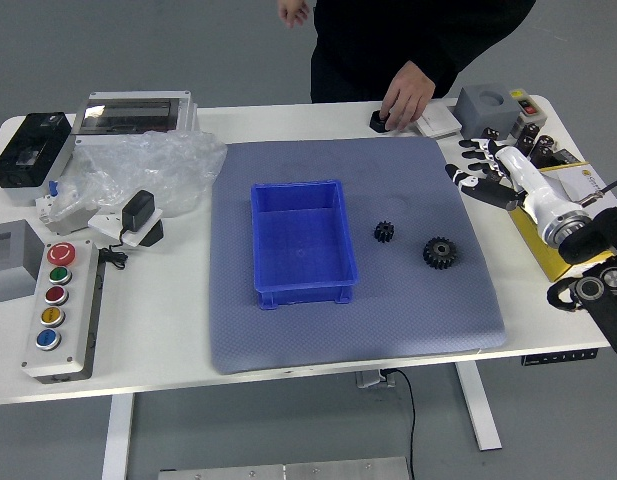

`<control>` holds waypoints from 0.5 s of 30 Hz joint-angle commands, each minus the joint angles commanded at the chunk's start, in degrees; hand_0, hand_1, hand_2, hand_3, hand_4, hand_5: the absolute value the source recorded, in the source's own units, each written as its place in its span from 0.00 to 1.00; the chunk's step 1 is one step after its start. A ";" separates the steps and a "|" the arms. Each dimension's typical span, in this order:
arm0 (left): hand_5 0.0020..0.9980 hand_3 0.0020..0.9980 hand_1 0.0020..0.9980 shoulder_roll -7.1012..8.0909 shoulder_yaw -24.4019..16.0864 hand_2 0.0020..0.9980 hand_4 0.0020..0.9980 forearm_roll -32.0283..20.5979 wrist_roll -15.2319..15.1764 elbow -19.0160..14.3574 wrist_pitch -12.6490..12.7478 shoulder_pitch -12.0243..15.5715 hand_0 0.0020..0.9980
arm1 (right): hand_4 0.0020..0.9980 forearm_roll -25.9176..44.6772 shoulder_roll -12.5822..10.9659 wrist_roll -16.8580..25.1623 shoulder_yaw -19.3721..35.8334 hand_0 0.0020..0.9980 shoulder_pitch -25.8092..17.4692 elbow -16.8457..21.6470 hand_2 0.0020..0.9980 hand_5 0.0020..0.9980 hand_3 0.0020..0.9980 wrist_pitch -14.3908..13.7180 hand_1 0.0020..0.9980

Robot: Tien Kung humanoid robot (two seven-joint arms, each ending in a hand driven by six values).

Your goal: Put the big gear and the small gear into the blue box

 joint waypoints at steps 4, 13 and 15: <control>0.24 0.83 0.81 -0.02 -0.02 0.79 0.63 0.00 0.01 0.00 0.02 0.00 0.78 | 0.72 -1.79 -0.11 -1.45 -1.31 0.83 0.26 0.21 0.95 0.32 0.98 1.35 0.84; 0.24 0.82 0.81 -0.01 0.00 0.79 0.63 0.05 0.02 0.00 0.04 0.04 0.78 | 0.72 -6.09 -0.71 -5.00 -5.05 0.86 1.19 0.60 0.98 0.28 1.00 4.84 0.87; 0.24 0.82 0.81 0.00 0.01 0.79 0.63 0.06 0.03 0.00 0.05 0.05 0.78 | 0.72 -6.69 -0.88 -5.64 -5.91 0.91 1.39 0.59 0.99 0.26 0.99 5.43 0.92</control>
